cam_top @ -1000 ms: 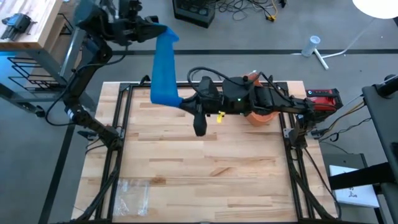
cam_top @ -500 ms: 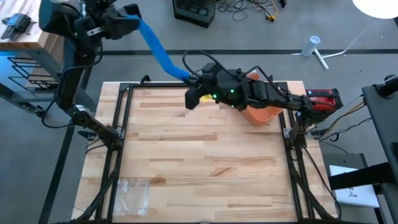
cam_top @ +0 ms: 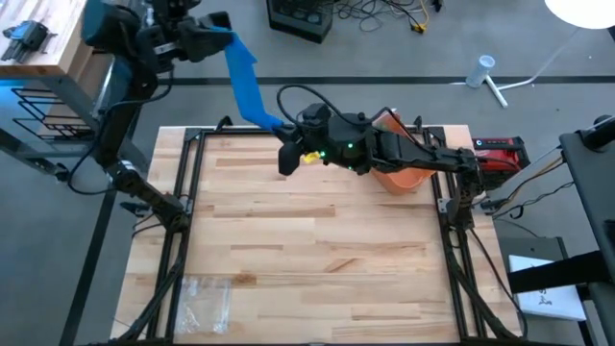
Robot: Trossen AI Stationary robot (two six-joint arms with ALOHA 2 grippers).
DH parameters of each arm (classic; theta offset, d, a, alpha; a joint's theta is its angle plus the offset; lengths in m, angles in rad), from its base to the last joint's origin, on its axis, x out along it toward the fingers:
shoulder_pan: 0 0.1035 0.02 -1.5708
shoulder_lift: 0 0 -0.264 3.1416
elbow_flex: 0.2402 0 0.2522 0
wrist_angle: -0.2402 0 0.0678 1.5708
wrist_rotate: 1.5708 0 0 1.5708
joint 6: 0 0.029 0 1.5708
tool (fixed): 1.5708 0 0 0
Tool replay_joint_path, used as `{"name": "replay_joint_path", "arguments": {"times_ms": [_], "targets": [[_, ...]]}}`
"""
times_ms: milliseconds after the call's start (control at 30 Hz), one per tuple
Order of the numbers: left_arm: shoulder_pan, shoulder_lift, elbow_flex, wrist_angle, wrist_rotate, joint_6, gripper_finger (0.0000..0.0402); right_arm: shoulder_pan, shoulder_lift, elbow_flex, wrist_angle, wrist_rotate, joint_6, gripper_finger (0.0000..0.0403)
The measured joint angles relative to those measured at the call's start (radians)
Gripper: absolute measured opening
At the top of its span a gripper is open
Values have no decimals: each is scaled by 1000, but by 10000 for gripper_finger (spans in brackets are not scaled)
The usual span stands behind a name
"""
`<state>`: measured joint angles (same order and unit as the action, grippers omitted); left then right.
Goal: Roll bandage
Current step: Roll the blue bandage
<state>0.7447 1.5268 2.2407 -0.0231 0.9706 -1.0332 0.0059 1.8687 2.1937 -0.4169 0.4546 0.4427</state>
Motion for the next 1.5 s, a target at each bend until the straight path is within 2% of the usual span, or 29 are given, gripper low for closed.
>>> {"name": "replay_joint_path", "arguments": {"times_ms": [267, 467, 767, 1200, 1500], "targets": [[6, 60, -66, 0, -18, 10, 0, 2, 0, -3, 2, -72, -12, 3], [43, 86, -97, 1, 14, 44, 0, 21, 0, -3, 2, -122, -36, 3], [103, 88, -143, -1, 18, 86, 0, 50, 0, -3, 4, -128, -56, 3], [103, 82, -209, -2, 63, 101, 0, 54, 0, -2, 63, -304, -106, 3], [104, 76, -218, -1, 88, 122, 0, 54, 0, 1, 70, -345, -117, 3]]}}
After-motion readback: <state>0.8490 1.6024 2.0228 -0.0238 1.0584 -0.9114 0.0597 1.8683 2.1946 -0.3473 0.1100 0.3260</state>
